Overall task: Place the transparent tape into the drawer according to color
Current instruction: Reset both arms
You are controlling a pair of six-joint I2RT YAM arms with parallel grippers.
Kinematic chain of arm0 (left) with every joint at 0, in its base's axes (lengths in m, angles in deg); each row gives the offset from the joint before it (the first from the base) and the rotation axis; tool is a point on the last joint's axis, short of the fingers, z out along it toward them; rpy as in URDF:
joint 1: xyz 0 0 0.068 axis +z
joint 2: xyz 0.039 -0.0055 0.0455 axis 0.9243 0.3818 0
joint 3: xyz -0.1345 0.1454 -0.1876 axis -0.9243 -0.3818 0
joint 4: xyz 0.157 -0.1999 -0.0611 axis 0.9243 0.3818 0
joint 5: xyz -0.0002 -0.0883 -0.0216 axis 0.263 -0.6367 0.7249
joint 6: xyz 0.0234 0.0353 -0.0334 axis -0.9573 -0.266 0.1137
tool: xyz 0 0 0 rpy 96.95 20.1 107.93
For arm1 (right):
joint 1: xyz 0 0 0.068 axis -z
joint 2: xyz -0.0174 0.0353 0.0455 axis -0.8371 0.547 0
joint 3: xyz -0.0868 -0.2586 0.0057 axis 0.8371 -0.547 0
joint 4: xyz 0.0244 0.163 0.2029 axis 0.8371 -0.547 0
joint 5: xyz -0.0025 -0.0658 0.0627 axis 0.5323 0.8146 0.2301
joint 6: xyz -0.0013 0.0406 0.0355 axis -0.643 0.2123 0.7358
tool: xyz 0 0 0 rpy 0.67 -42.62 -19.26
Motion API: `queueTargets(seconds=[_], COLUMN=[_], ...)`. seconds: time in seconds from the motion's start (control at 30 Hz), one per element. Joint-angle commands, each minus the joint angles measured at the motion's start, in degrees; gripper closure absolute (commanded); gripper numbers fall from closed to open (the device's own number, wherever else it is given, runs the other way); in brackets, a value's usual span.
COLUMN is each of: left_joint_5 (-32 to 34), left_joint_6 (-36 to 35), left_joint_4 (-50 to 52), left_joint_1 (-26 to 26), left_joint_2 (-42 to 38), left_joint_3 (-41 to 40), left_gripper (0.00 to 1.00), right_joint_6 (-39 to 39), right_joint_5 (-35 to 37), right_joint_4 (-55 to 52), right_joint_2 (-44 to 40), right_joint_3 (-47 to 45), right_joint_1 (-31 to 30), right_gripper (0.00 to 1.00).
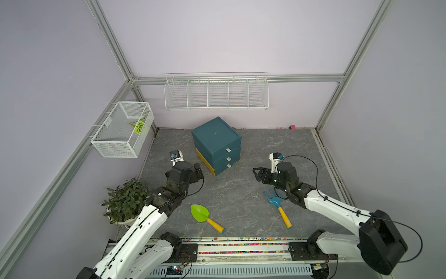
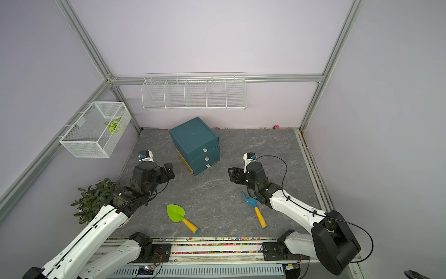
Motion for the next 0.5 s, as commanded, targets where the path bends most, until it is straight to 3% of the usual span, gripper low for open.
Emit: queueTargets(seconds=[0.0, 0.07, 0.13, 0.47], left_joint_5=[10.13, 10.89, 7.45, -0.63], left_joint_6=[-5.14, -10.86, -15.64, -26.71], left_joint_4=[-5.79, -11.19, -16.08, -44.3], left_joint_1=[0.48, 2.25, 4.86, 16.94], left_joint_2=[1.96, 3.25, 4.1, 13.46], left_joint_3=[-1.27, -2.09, -2.61, -13.46], left_gripper=[0.0, 0.0, 0.0, 0.02], right_joint_6=[-2.73, -3.64, -4.36, -4.83], right_joint_5=[4.58, 6.56, 7.63, 11.36], right_joint_4=[-1.97, -3.69, -3.91, -4.44], right_joint_2=[-2.5, -3.39, -4.06, -4.95], right_joint_3=[-0.48, 0.28, 0.45, 1.4], right_joint_1=[-0.23, -0.23, -0.23, -0.23], right_gripper=[0.21, 0.21, 0.21, 0.21])
